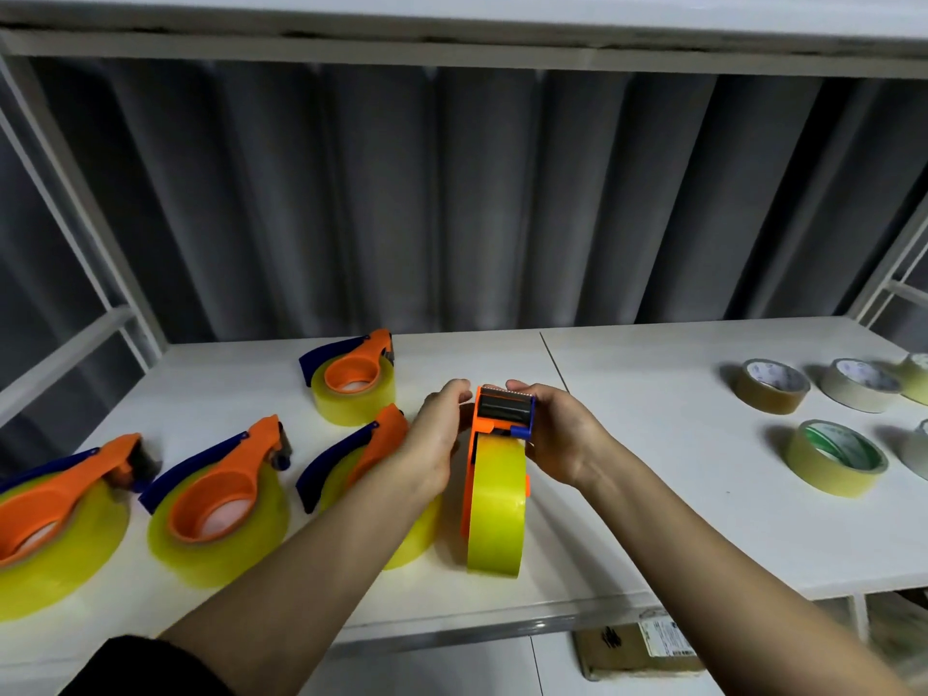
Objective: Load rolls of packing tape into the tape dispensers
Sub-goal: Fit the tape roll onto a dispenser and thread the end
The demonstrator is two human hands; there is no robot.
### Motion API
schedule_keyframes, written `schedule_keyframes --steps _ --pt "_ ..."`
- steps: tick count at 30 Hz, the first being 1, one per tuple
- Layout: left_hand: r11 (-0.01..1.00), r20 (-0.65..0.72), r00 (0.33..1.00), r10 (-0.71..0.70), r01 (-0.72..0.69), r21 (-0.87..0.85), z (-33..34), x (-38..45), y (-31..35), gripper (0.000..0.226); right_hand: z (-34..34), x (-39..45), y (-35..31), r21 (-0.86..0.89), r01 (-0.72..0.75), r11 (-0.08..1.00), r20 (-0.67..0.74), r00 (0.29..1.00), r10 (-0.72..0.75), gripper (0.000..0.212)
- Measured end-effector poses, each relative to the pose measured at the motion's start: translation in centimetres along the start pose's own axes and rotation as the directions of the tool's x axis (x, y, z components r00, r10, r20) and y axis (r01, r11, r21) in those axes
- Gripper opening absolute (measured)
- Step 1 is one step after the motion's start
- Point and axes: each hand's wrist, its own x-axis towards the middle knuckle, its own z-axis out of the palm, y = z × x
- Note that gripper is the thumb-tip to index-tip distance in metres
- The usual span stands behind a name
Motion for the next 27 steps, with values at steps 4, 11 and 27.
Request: schedule_keyframes --steps 4,11,27 --pt "0.976 -0.061 0.978 0.198 -0.191 0.101 -1.1 -2.0 -1.4 0.012 -0.3 0.3 0.3 0.006 0.045 0.999 -0.053 0.998 -0.045 0.027" --pt "0.941 0.281 0.96 0.004 -0.098 0.323 -1.6 -5.5 -2.7 0.038 -0.4 0.5 0.9 0.01 0.138 0.99 -0.078 0.988 -0.137 0.024" --pt "0.99 0.211 0.97 0.125 -0.107 -0.094 -0.8 -5.8 -1.3 0.03 -1.6 0.1 1.4 -0.011 0.399 0.917 0.056 0.916 -0.398 0.045"
